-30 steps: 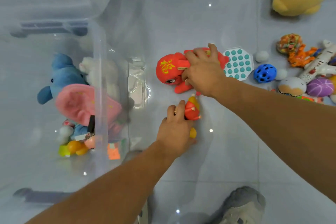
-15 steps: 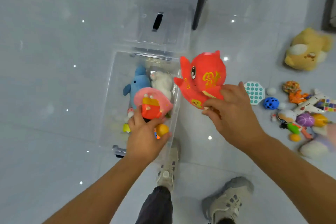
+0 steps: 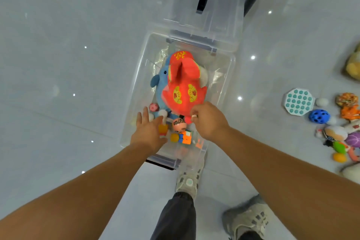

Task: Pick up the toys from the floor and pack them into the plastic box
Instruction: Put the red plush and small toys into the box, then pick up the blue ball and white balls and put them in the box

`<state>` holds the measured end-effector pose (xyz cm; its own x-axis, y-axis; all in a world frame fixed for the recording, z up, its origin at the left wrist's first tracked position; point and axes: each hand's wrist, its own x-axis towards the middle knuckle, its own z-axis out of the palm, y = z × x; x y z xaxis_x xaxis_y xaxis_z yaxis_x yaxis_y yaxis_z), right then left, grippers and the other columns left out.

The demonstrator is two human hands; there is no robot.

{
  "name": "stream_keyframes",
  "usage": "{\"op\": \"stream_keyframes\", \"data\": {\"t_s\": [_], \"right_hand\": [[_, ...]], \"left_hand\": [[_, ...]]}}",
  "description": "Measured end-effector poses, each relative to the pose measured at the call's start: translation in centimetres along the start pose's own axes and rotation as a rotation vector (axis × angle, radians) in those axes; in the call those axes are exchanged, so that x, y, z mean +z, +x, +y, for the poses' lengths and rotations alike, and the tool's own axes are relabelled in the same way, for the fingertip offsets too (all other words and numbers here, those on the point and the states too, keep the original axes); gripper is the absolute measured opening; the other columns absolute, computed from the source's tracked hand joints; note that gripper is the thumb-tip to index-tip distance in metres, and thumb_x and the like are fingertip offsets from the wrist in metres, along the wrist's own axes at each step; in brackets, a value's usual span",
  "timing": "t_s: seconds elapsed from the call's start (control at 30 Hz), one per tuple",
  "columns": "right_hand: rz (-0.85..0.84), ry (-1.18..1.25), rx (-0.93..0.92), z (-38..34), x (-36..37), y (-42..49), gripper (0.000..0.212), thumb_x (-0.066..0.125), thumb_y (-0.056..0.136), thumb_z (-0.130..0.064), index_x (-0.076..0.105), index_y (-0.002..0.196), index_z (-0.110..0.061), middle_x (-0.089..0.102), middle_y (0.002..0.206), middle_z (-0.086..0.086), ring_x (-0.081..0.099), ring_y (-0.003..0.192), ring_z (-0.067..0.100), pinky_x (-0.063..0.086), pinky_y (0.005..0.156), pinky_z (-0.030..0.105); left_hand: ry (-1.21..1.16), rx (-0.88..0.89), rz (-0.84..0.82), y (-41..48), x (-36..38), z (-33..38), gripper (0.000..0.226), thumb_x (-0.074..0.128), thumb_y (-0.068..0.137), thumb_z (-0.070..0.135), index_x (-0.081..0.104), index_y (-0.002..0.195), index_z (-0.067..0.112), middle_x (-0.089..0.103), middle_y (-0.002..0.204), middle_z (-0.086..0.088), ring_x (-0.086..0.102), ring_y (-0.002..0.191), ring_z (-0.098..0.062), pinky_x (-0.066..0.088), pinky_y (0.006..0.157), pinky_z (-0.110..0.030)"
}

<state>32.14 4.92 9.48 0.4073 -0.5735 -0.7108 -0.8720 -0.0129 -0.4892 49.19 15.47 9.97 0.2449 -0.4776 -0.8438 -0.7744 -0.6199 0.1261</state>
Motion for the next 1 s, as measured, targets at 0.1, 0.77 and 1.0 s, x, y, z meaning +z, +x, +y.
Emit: {"op": "stream_keyframes", "data": {"t_s": [0.1, 0.77, 1.0], "right_hand": [[-0.019, 0.067, -0.022, 0.4, 0.3, -0.5, 0.031, 0.056, 0.081, -0.005, 0.067, 0.107, -0.018, 0.062, 0.111, 0.015, 0.059, 0.099, 0.034, 0.051, 0.086, 0.040], [0.311, 0.117, 0.559, 41.5, -12.9, -16.9, 0.078, 0.061, 0.087, -0.046, 0.017, 0.150, -0.032, 0.010, 0.159, 0.010, 0.008, 0.146, 0.031, 0.027, 0.111, 0.048], [0.339, -0.008, 0.424, 51.2, -12.3, -11.8, 0.081, 0.058, 0.088, -0.044, 0.008, 0.150, -0.034, -0.003, 0.160, 0.008, 0.006, 0.145, 0.035, 0.036, 0.106, 0.050]], "left_hand": [[0.007, 0.007, 0.058, -0.4, -0.2, 2.1, 0.076, 0.068, 0.083, 0.047, 0.029, 0.147, 0.033, 0.001, 0.162, -0.009, 0.001, 0.148, -0.029, 0.037, 0.105, -0.051], [0.495, 0.466, 0.116, -1.4, 13.6, 39.6, 0.076, 0.053, 0.090, 0.052, 0.016, 0.151, 0.028, 0.004, 0.161, -0.010, 0.010, 0.148, -0.028, 0.039, 0.105, -0.045], [0.657, 0.571, 0.203, 7.0, 23.0, 48.8, 0.107, 0.060, 0.074, 0.073, -0.008, 0.151, 0.041, -0.032, 0.157, -0.006, -0.024, 0.146, -0.031, 0.018, 0.110, -0.070]]}}
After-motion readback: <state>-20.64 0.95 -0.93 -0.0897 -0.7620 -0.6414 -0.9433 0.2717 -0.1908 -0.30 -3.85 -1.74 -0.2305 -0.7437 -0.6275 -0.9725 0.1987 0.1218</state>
